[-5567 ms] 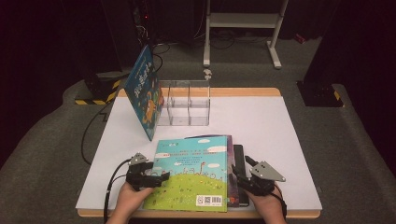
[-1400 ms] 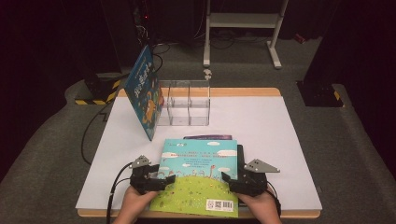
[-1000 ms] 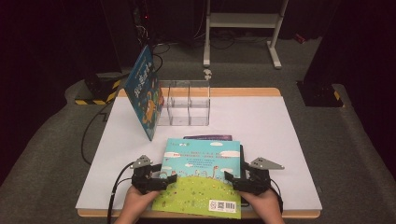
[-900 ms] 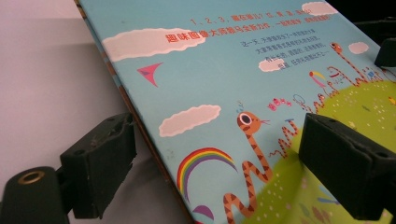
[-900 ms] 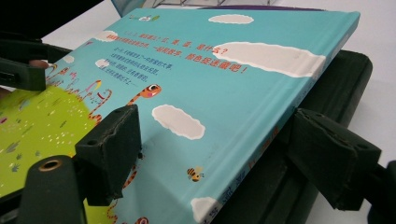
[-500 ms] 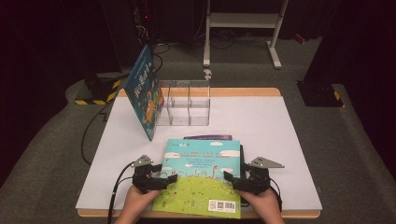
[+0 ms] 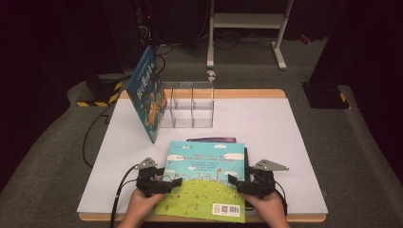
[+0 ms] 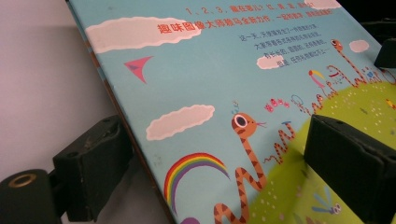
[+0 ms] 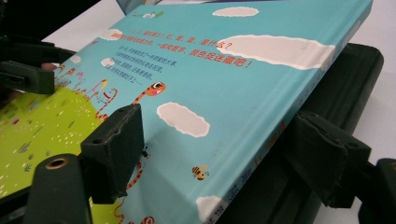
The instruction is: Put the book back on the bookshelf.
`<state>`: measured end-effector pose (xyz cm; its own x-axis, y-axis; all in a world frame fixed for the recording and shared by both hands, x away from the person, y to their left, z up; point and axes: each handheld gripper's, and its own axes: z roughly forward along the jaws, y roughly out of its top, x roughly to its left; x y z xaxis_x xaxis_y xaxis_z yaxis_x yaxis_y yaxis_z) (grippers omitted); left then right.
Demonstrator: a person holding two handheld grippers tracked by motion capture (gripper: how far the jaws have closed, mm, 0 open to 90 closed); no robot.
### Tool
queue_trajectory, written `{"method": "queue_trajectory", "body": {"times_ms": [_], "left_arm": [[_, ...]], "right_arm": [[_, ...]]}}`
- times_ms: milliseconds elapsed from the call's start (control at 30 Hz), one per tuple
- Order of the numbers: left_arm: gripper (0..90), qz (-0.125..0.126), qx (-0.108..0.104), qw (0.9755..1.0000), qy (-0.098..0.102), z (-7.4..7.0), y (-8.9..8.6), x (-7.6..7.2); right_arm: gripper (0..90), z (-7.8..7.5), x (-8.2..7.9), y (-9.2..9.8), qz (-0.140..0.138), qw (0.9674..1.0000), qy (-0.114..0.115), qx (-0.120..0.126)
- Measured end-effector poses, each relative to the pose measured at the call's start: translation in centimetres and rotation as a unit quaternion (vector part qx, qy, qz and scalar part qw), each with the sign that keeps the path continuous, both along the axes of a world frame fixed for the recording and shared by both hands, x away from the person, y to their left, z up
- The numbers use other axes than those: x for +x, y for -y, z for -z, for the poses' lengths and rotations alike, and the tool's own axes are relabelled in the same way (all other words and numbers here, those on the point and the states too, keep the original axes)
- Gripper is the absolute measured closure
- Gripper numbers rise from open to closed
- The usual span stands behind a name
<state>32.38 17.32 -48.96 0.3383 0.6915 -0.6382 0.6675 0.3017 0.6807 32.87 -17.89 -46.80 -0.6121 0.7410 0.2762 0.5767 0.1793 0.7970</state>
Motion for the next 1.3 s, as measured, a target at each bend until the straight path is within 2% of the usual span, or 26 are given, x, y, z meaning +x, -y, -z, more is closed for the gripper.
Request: {"method": "queue_trajectory", "body": {"times_ms": [133,200,233,267,367,400,500,667,700,733,833,933,967,1000,1067,1133,1167,1233,1267,1300], "left_arm": [[12.7,-0.01,-0.001,0.9999,0.008,-0.5,-0.2,-0.1],[17.0,-0.012,0.008,0.9997,0.02,-1.1,-0.4,-0.1],[17.9,-0.012,0.008,0.9997,0.02,-1.1,-0.4,-0.1],[19.3,-0.018,0.01,0.9994,0.026,-1.6,-0.5,0.0],[23.6,-0.024,0.009,0.9991,0.034,-2.1,-0.7,0.2],[24.4,-0.03,0.01,0.9987,0.041,-2.6,-0.7,0.3],[25.5,-0.031,0.015,0.9982,0.049,-3.2,-0.9,0.5],[30.1,-0.043,0.004,0.9973,0.06,-4.2,-1.1,1.2],[30.7,-0.049,-0.002,0.9968,0.064,-4.4,-1.1,1.3],[32.8,-0.048,0.002,0.9964,0.07,-4.6,-1.3,1.4],[35.8,-0.064,-0.016,0.9947,0.079,-5.1,-1.6,1.8],[38.6,-0.072,-0.015,0.9931,0.091,-5.5,-1.7,2.2],[39.0,-0.072,-0.015,0.9931,0.091,-5.5,-1.7,2.2],[39.8,-0.077,-0.019,0.9916,0.102,-5.7,-1.6,2.3],[40.9,-0.077,-0.017,0.9912,0.106,-5.9,-1.6,2.4],[43.0,-0.081,-0.012,0.9887,0.126,-6.5,-1.4,2.7],[43.3,-0.081,-0.012,0.9887,0.126,-6.5,-1.4,2.7],[43.6,-0.086,-0.012,0.9872,0.134,-6.9,-1.2,3.0],[44.3,-0.09,-0.012,0.9857,0.142,-7.1,-1.2,3.3],[44.5,-0.09,-0.012,0.9857,0.142,-7.1,-1.2,3.3]], "right_arm": [[22.4,-0.1,0.0,0.0,0.005,1.0,-0.004,-0.001],[26.3,-0.5,0.0,0.2,0.01,0.9999,-0.005,0.004],[26.3,-0.5,0.0,0.2,0.01,0.9999,-0.005,0.004],[28.3,-1.0,0.0,0.0,0.016,0.9998,0.006,0.0],[30.8,-1.6,0.1,-0.2,0.022,0.9996,0.017,-0.001],[33.9,-2.3,0.3,-0.3,0.027,0.9992,0.028,0.003],[35.0,-2.9,0.4,-0.5,0.029,0.9989,0.038,0.006],[35.1,-4.7,1.4,-1.4,0.017,0.9985,0.047,0.022],[35.1,-5.1,1.5,-1.7,0.016,0.9982,0.053,0.022],[36.1,-5.9,2.0,-2.1,0.015,0.9977,0.062,0.023],[37.8,-6.8,2.5,-2.3,0.015,0.9974,0.068,0.019],[37.3,-8.0,3.3,-2.7,0.012,0.9968,0.079,-0.001],[37.0,-8.2,3.5,-2.8,0.014,0.9967,0.08,-0.005],[36.6,-8.3,3.7,-2.8,0.018,0.9967,0.079,-0.007],[36.1,-8.4,3.9,-2.8,0.022,0.9966,0.079,-0.01],[35.3,-8.7,4.4,-2.7,0.034,0.996,0.081,-0.014],[35.3,-8.7,4.4,-2.7,0.034,0.996,0.081,-0.014],[35.2,-9.0,4.6,-2.6,0.04,0.9954,0.086,-0.014],[35.0,-9.2,4.7,-2.7,0.045,0.9946,0.092,-0.017],[35.0,-9.3,4.8,-2.8,0.047,0.994,0.097,-0.017]]}}
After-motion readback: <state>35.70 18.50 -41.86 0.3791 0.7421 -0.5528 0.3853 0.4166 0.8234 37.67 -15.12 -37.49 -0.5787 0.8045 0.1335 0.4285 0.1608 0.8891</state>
